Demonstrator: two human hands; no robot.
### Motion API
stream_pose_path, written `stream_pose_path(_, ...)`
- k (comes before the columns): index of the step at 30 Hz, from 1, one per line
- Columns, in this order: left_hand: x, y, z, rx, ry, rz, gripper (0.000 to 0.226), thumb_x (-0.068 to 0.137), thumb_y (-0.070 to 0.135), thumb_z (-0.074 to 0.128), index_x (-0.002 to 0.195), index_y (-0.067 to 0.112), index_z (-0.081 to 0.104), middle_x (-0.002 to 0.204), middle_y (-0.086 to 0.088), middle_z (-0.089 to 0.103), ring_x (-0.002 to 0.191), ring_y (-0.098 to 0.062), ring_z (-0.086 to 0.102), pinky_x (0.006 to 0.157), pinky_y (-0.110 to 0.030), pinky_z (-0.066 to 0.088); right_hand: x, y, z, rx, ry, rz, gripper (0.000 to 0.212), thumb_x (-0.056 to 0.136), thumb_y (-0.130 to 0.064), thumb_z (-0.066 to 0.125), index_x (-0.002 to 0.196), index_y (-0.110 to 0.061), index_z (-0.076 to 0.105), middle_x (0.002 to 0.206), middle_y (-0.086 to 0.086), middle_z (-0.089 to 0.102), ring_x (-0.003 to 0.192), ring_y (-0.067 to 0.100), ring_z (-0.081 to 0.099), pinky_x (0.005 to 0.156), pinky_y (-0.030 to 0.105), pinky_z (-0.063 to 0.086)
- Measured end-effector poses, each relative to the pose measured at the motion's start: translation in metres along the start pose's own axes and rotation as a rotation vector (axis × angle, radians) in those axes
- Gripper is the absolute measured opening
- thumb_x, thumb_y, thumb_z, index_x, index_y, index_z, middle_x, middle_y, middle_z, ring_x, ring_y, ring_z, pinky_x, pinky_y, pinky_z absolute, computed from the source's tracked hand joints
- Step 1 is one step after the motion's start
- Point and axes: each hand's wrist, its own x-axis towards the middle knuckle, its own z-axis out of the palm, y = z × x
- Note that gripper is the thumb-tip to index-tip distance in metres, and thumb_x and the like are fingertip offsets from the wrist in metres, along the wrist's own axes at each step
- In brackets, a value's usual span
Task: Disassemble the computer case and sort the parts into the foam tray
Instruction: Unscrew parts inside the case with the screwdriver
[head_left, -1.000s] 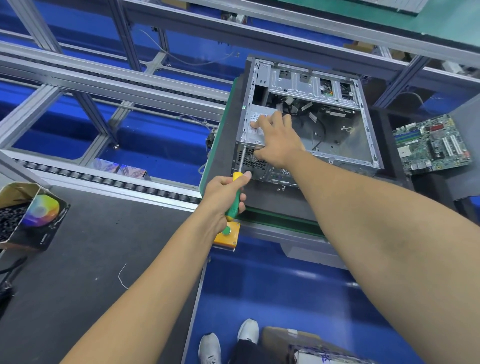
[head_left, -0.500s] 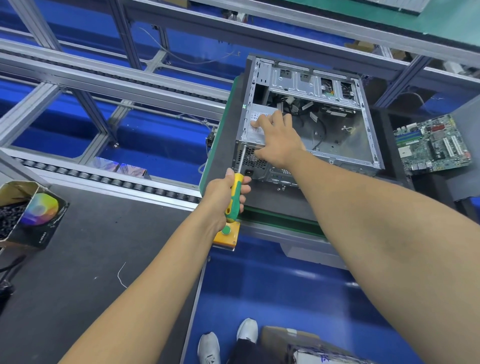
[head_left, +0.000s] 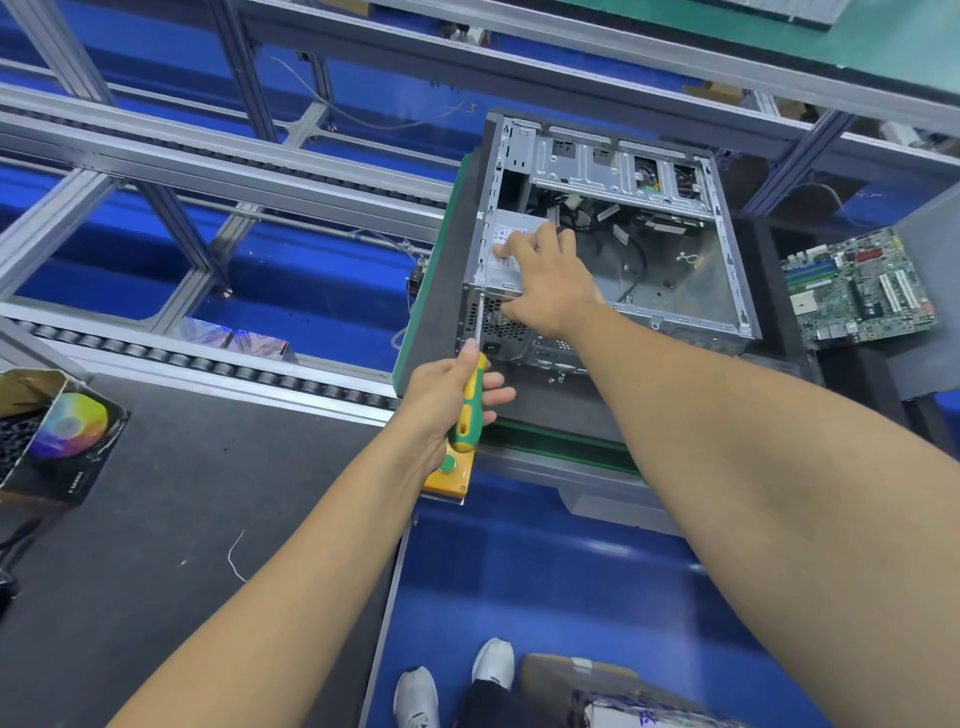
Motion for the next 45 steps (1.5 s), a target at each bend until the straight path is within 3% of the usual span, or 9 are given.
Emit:
stream_pose_path(4, -0.001, 0.008, -0.003, 0.000, 0.003, 0.008, 0.035, 0.110, 0.040, 0.042, 0.120, 0.008, 0.052, 0.093, -0.007, 0.080, 0.072, -0.018, 0.076, 0.054, -0.027, 0.053, 0.000, 0.001, 0.000, 0.000, -0.001, 0.002, 0.069, 0.071, -0.036, 0.072, 0.133, -0.030, 0.043, 0.125, 0.005, 0.036, 0.107, 0.026, 0.029, 0.087, 0.042, 0.048)
stream_pose_path(7, 0.001, 0.010, -0.002, 0.002, 0.075, 0.042, 0.044, 0.103, 0.042, 0.059, 0.127, 0.008, 0.044, 0.101, -0.012, 0.069, 0.061, -0.016, 0.064, 0.042, -0.024, 0.045, 0.000, 0.000, 0.000, -0.004, -0.005, 0.005, 0.070, 0.071, -0.037, 0.073, 0.133, -0.031, 0.042, 0.125, 0.005, 0.036, 0.109, 0.027, 0.030, 0.088, 0.043, 0.048)
stream_pose_path(12, 0.002, 0.007, -0.005, 0.043, 0.099, 0.056, 0.060, 0.081, 0.025, 0.088, 0.123, 0.012, 0.046, 0.098, -0.013, 0.064, 0.062, -0.012, 0.063, 0.048, -0.023, 0.051, 0.000, 0.000, 0.000, -0.010, -0.004, 0.005, 0.070, 0.071, -0.037, 0.072, 0.133, -0.030, 0.042, 0.126, 0.005, 0.036, 0.109, 0.027, 0.030, 0.091, 0.043, 0.047)
stream_pose_path(18, 0.006, 0.007, -0.008, 0.056, -0.004, 0.098, 0.031, 0.102, 0.033, 0.062, 0.117, 0.007, 0.056, 0.090, -0.011, 0.079, 0.082, -0.023, 0.078, 0.060, -0.033, 0.063, 0.001, 0.001, 0.001, -0.013, 0.000, 0.004, 0.070, 0.070, -0.037, 0.072, 0.132, -0.030, 0.042, 0.124, 0.005, 0.036, 0.107, 0.026, 0.029, 0.088, 0.042, 0.047)
stream_pose_path(21, 0.008, 0.009, -0.005, 0.016, -0.012, 0.066, 0.023, 0.110, 0.023, 0.043, 0.122, 0.007, 0.055, 0.091, -0.011, 0.079, 0.069, -0.020, 0.075, 0.048, -0.027, 0.054, 0.001, 0.001, 0.002, -0.009, 0.004, 0.000, 0.070, 0.070, -0.037, 0.072, 0.132, -0.030, 0.042, 0.124, 0.005, 0.036, 0.108, 0.027, 0.030, 0.086, 0.042, 0.048)
stream_pose_path(28, 0.021, 0.029, 0.008, 0.088, 0.013, 0.113, 0.032, 0.097, 0.026, 0.072, 0.113, 0.007, 0.051, 0.087, -0.011, 0.057, 0.057, -0.014, 0.061, 0.047, -0.027, 0.052, 0.002, 0.001, 0.002, -0.007, -0.001, 0.007, 0.070, 0.069, -0.039, 0.073, 0.132, -0.032, 0.041, 0.123, 0.003, 0.036, 0.109, 0.027, 0.031, 0.086, 0.040, 0.047)
stream_pose_path(33, 0.034, 0.042, 0.009, 0.117, -0.016, 0.131, 0.021, 0.101, 0.016, 0.066, 0.110, 0.002, 0.054, 0.073, -0.013, 0.060, 0.054, -0.021, 0.069, 0.051, -0.030, 0.060, 0.002, 0.001, 0.004, -0.009, 0.011, 0.003, 0.069, 0.070, -0.039, 0.073, 0.131, -0.031, 0.042, 0.123, 0.003, 0.037, 0.108, 0.027, 0.031, 0.088, 0.041, 0.047)
stream_pose_path(40, 0.037, 0.037, 0.019, 0.081, -0.002, 0.101, 0.017, 0.110, 0.013, 0.039, 0.114, 0.003, 0.053, 0.085, -0.011, 0.064, 0.056, -0.015, 0.071, 0.047, -0.027, 0.057, 0.001, 0.001, 0.003, -0.002, 0.003, 0.011, 0.069, 0.069, -0.036, 0.072, 0.132, -0.032, 0.042, 0.124, 0.003, 0.036, 0.109, 0.027, 0.031, 0.086, 0.041, 0.047)
stream_pose_path(45, 0.046, 0.038, 0.023, 0.046, -0.011, 0.103, 0.017, 0.106, 0.029, 0.055, 0.099, 0.014, 0.059, 0.081, -0.001, 0.074, 0.048, -0.011, 0.065, 0.043, -0.026, 0.055, 0.002, 0.001, 0.004, 0.007, 0.020, 0.017, 0.063, 0.073, -0.038, 0.070, 0.130, -0.032, 0.044, 0.122, 0.003, 0.038, 0.109, 0.027, 0.032, 0.087, 0.042, 0.048)
